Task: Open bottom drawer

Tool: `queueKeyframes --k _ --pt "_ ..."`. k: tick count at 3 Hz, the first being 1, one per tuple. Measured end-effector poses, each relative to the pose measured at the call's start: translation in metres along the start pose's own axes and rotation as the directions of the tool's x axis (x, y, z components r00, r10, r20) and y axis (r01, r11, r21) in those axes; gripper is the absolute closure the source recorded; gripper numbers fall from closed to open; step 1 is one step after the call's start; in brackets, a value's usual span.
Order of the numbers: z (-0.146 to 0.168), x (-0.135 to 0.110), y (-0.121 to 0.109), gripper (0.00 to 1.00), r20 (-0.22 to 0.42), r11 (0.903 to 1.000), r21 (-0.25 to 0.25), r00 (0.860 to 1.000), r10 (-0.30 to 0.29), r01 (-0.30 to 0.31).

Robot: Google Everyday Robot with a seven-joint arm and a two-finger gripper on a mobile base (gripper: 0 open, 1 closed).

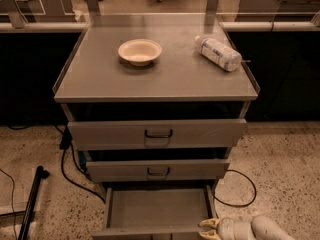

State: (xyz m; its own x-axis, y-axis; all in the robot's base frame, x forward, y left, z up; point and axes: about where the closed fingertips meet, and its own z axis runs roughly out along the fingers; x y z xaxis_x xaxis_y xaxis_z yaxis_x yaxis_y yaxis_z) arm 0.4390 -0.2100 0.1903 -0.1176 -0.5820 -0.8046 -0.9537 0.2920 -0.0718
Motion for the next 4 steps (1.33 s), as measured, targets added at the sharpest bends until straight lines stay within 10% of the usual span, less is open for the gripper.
queueKeyframes --k 2,4 --pt "0.0001 0.0 0.0 0.08 0.0 1.0 0.0 1.0 0.0 0.0" --pt "0.0002 -0.0001 0.0001 0.0 0.0 1.0 0.0 1.0 0.0 0.0"
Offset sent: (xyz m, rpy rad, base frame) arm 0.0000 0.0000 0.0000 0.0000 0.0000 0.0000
